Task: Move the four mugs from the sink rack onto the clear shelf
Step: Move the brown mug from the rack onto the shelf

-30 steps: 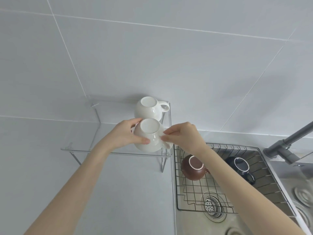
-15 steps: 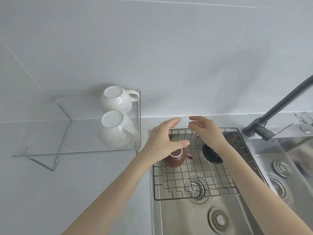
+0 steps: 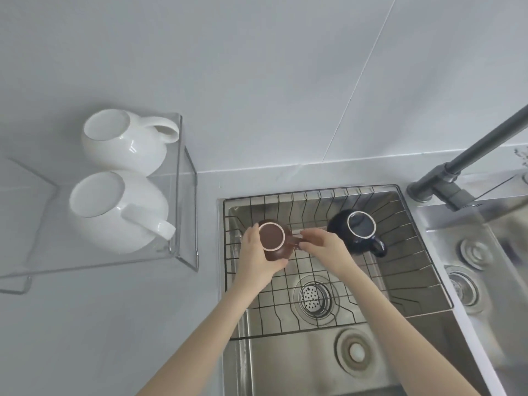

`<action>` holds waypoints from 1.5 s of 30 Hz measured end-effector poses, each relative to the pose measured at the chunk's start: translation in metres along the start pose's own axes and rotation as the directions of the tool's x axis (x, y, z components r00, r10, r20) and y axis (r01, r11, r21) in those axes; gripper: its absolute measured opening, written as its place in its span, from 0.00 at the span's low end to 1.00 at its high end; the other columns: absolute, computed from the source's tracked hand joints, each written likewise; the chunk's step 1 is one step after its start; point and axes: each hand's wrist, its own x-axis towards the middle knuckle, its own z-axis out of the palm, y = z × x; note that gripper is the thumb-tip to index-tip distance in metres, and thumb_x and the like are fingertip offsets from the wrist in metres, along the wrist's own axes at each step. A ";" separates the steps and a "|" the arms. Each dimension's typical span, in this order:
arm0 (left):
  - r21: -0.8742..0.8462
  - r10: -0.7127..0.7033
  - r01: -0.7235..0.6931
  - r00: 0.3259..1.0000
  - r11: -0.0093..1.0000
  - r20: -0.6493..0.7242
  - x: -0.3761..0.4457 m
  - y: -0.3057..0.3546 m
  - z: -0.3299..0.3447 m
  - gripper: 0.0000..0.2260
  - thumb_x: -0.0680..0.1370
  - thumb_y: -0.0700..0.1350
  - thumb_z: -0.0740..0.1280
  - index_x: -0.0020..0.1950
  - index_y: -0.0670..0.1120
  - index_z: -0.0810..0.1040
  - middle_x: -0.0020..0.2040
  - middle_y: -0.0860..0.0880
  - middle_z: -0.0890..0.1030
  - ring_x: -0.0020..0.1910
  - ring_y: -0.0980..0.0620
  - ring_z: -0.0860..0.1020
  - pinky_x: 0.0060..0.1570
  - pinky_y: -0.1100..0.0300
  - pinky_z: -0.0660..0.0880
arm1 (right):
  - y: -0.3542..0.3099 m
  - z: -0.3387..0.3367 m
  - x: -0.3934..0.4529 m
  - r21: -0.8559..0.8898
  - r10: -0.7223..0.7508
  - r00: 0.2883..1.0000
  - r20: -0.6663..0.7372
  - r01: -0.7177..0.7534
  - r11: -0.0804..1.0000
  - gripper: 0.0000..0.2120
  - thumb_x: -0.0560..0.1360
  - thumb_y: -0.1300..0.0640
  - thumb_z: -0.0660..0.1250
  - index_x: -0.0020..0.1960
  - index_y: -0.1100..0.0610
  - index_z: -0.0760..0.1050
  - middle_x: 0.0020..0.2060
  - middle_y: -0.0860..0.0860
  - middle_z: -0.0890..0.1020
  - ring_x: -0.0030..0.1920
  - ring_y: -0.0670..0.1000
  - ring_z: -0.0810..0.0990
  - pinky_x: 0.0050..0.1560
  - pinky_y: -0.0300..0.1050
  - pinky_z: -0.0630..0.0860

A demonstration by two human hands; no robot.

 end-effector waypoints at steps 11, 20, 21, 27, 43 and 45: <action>-0.015 -0.034 0.033 0.994 0.999 -0.099 0.011 -0.005 0.011 0.37 0.65 0.40 0.75 0.70 0.40 0.63 0.69 0.42 0.71 0.69 0.44 0.68 0.68 0.52 0.63 | 0.008 0.010 0.005 0.028 -0.094 0.995 -0.026 0.095 0.995 0.08 0.69 0.60 0.70 0.48 0.56 0.80 0.46 0.53 0.84 0.51 0.53 0.81 0.56 0.45 0.75; -0.076 0.074 -0.087 0.986 0.993 -0.152 -0.003 0.023 -0.014 0.33 0.62 0.45 0.77 0.65 0.45 0.70 0.58 0.50 0.79 0.59 0.50 0.76 0.60 0.58 0.70 | -0.030 -0.027 -0.010 0.002 -0.177 0.984 -0.021 0.177 0.984 0.06 0.68 0.58 0.71 0.46 0.55 0.81 0.42 0.52 0.85 0.46 0.51 0.82 0.49 0.43 0.75; -0.072 0.113 -0.127 0.979 0.989 -0.172 -0.006 0.031 -0.021 0.31 0.62 0.46 0.77 0.64 0.46 0.71 0.58 0.50 0.79 0.58 0.50 0.76 0.59 0.59 0.70 | -0.040 -0.034 -0.015 0.009 -0.202 0.979 -0.020 0.202 0.979 0.06 0.68 0.58 0.71 0.46 0.55 0.81 0.42 0.52 0.85 0.44 0.49 0.82 0.48 0.40 0.76; 0.052 0.335 -0.342 0.866 0.938 -0.371 -0.042 0.087 -0.086 0.36 0.67 0.50 0.73 0.71 0.44 0.63 0.68 0.48 0.71 0.68 0.50 0.67 0.66 0.62 0.62 | -0.136 -0.065 -0.052 0.062 -0.400 0.917 0.005 0.399 0.915 0.05 0.68 0.61 0.72 0.43 0.54 0.81 0.36 0.43 0.85 0.38 0.37 0.81 0.38 0.24 0.73; 0.061 0.276 -0.319 0.689 0.946 -0.670 -0.107 0.037 -0.301 0.40 0.60 0.43 0.78 0.69 0.46 0.65 0.66 0.48 0.70 0.65 0.52 0.68 0.51 0.79 0.57 | -0.333 0.074 -0.074 0.262 -0.606 0.734 0.306 0.547 0.795 0.08 0.70 0.66 0.69 0.49 0.65 0.79 0.33 0.48 0.85 0.36 0.46 0.82 0.40 0.32 0.76; 0.041 0.247 -0.301 0.687 0.953 -0.683 -0.100 0.020 -0.315 0.39 0.60 0.43 0.78 0.68 0.46 0.66 0.65 0.49 0.72 0.65 0.51 0.70 0.54 0.73 0.60 | -0.343 0.097 -0.065 0.254 -0.582 0.744 0.329 0.524 0.813 0.11 0.70 0.65 0.69 0.51 0.67 0.78 0.36 0.51 0.85 0.37 0.46 0.83 0.41 0.33 0.77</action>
